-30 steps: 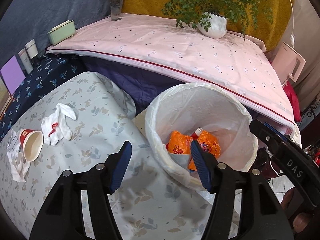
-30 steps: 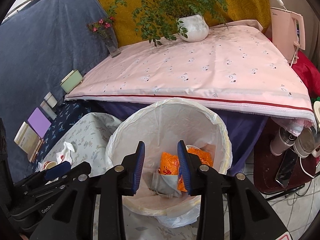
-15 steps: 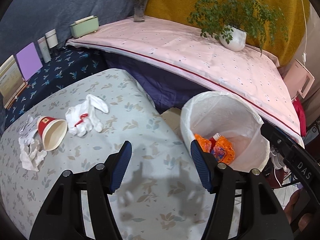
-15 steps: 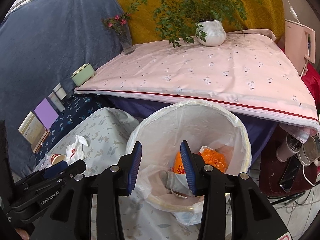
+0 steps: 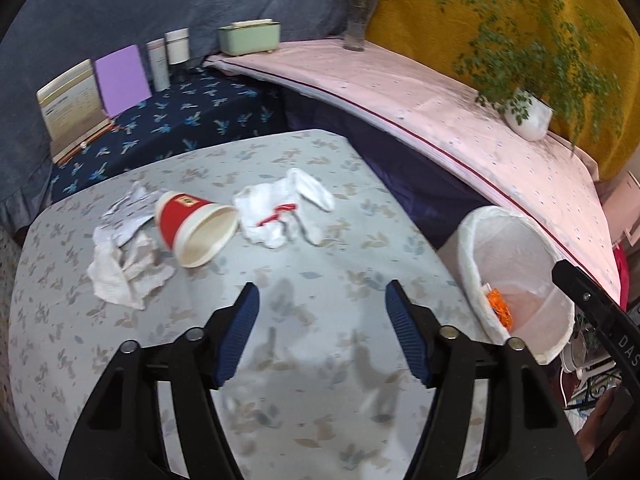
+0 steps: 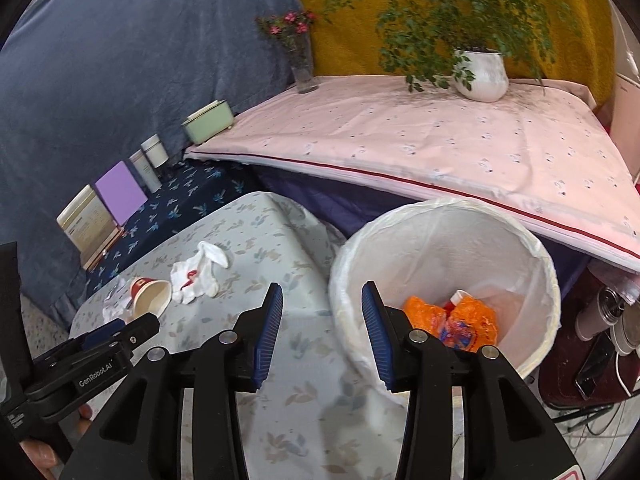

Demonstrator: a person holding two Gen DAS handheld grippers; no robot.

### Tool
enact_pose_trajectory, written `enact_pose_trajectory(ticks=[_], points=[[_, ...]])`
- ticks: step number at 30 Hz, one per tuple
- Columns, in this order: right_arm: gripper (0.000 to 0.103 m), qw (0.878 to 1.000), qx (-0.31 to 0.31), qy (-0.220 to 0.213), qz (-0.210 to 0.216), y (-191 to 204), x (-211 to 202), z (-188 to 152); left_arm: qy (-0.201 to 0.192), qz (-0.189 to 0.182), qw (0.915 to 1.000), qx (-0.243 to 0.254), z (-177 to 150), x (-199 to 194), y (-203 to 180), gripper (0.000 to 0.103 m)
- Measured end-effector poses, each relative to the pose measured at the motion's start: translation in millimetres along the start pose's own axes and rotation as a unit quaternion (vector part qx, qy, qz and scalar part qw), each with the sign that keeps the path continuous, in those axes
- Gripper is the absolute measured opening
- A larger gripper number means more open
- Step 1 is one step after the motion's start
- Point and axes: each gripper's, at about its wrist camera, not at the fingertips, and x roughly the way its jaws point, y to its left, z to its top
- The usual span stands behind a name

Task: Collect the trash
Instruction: 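Move both grippers back over the table toward the white tissue and paper cup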

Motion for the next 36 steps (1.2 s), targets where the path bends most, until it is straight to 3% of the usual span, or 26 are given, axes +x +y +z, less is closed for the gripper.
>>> enact_pose_trajectory(ticks=[9,13,22,25,36], points=[[0.045,0.999,-0.038,0.011,0.028,50,4,-10,-0.008,0.041,0.9982,-0.043,-8,-10,62,0.071],[0.045,0.997,-0.055,0.023,0.041,75,9,-20,-0.006,0.058,0.9962,-0.065,-14,-11,88,0.082],[0.046,0.991,-0.097,0.055,0.076,130,27,-40,0.002,0.091,0.9894,-0.113,-26,-9,147,0.084],[0.046,0.988,-0.103,0.069,0.090,147,36,-46,0.004,0.099,0.9871,-0.126,-28,-7,165,0.089],[0.046,0.981,-0.124,0.101,0.114,197,75,-58,0.020,0.103,0.9793,-0.173,-22,15,209,0.089]])
